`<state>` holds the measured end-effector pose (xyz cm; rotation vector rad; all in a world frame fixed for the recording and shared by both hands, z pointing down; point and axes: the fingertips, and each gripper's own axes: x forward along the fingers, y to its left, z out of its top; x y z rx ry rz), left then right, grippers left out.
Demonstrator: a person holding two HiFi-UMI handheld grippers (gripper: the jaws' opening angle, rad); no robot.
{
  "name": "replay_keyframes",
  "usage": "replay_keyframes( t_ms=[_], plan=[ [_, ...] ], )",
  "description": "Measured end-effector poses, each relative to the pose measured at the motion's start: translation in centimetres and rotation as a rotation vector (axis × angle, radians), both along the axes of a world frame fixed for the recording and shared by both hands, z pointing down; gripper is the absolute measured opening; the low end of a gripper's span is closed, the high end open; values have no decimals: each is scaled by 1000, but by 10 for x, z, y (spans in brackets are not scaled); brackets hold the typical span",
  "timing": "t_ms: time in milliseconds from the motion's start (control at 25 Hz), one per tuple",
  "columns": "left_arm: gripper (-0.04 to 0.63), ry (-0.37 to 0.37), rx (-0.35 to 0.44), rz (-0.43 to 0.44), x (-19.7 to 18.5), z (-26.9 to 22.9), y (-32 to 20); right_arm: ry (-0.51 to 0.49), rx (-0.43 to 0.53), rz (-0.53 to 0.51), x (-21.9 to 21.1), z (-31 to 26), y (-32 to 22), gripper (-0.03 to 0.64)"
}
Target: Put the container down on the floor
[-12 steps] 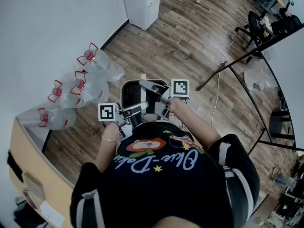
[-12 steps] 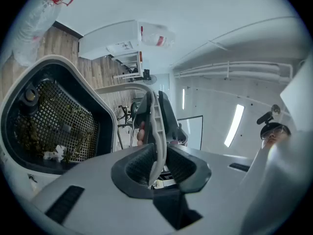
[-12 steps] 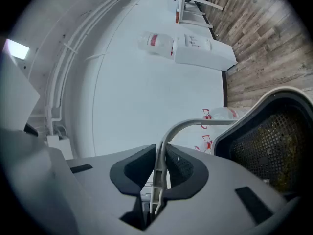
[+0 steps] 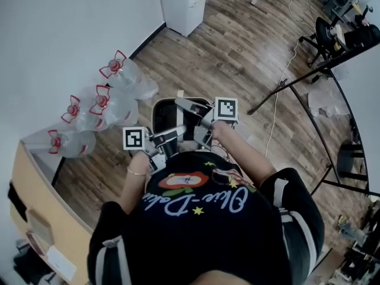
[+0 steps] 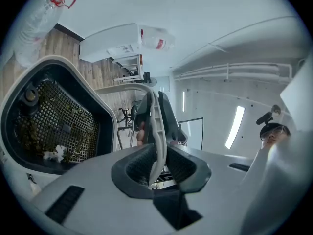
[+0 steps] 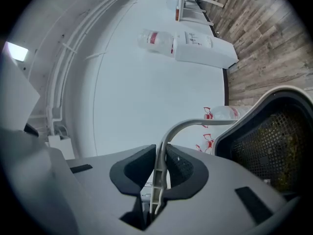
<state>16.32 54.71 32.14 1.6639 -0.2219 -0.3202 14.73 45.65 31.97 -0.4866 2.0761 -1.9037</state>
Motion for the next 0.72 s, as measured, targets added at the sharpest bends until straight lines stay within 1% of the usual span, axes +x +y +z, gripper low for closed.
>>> replay_keyframes(
  t_ms=[320, 400, 560, 640, 720],
  plan=[
    [71, -8, 3, -31, 4, 3, -7, -10, -2, -33, 2, 2, -7, 46],
    [71, -23, 0, -44, 7, 5, -10, -19, -11, -39, 4, 1, -9, 46],
    [69, -18, -1, -72, 37, 3, -20, -39, -17, -51, 32, 3, -19, 46],
    [71, -32, -3, -90, 50, 2, -24, -53, -19, -67, 44, 2, -23, 46],
    [71, -47, -5, -110, 73, -3, -29, -66, -24, -83, 66, -5, -27, 46]
  ],
)
